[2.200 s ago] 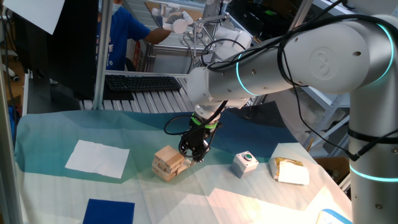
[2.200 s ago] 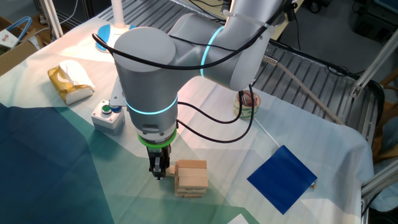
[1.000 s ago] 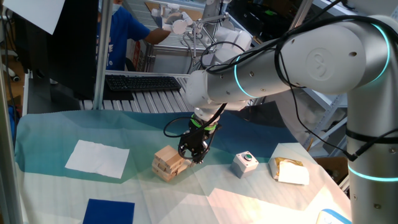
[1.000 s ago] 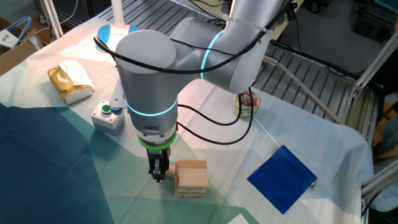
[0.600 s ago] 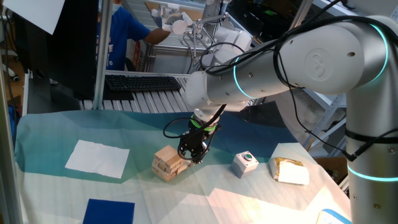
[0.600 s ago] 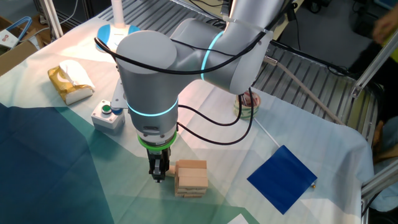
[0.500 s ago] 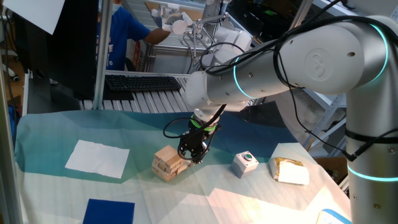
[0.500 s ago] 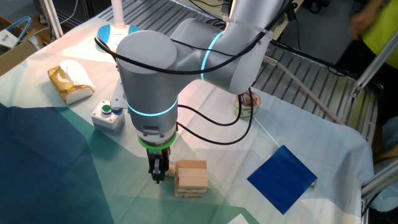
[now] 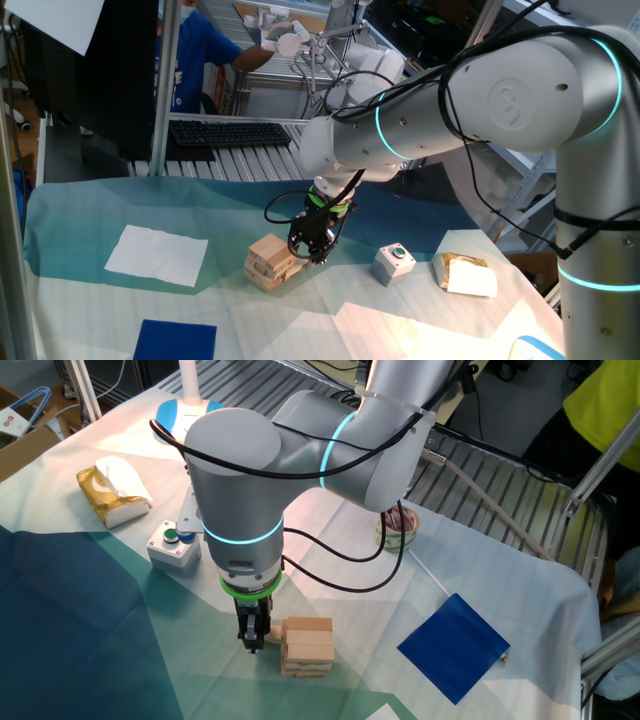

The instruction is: Play Jenga

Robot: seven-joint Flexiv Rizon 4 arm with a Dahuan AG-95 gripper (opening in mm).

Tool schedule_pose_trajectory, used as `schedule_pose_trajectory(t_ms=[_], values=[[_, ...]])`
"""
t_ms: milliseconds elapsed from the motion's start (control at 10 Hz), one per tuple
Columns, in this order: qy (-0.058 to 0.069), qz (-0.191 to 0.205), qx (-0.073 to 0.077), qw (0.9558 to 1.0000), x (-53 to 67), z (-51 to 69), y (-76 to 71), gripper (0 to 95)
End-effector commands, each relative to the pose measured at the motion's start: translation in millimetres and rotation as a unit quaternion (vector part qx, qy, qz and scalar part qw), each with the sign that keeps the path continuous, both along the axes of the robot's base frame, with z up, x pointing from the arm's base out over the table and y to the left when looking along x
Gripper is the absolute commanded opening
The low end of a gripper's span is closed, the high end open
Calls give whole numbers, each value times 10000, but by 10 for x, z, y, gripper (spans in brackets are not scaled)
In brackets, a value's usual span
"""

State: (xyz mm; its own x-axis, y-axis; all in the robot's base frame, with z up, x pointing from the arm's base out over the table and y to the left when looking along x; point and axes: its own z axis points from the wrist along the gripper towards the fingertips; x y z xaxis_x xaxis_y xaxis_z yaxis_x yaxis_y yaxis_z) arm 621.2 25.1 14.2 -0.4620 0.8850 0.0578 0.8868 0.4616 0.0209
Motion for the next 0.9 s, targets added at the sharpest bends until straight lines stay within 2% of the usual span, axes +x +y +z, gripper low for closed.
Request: schedule_pose_trajectory(t_ms=[100, 900], values=[[-16, 0, -8, 10000, -9, -1, 8, 380], [-51, 27, 19, 10000, -12, -3, 9, 380]])
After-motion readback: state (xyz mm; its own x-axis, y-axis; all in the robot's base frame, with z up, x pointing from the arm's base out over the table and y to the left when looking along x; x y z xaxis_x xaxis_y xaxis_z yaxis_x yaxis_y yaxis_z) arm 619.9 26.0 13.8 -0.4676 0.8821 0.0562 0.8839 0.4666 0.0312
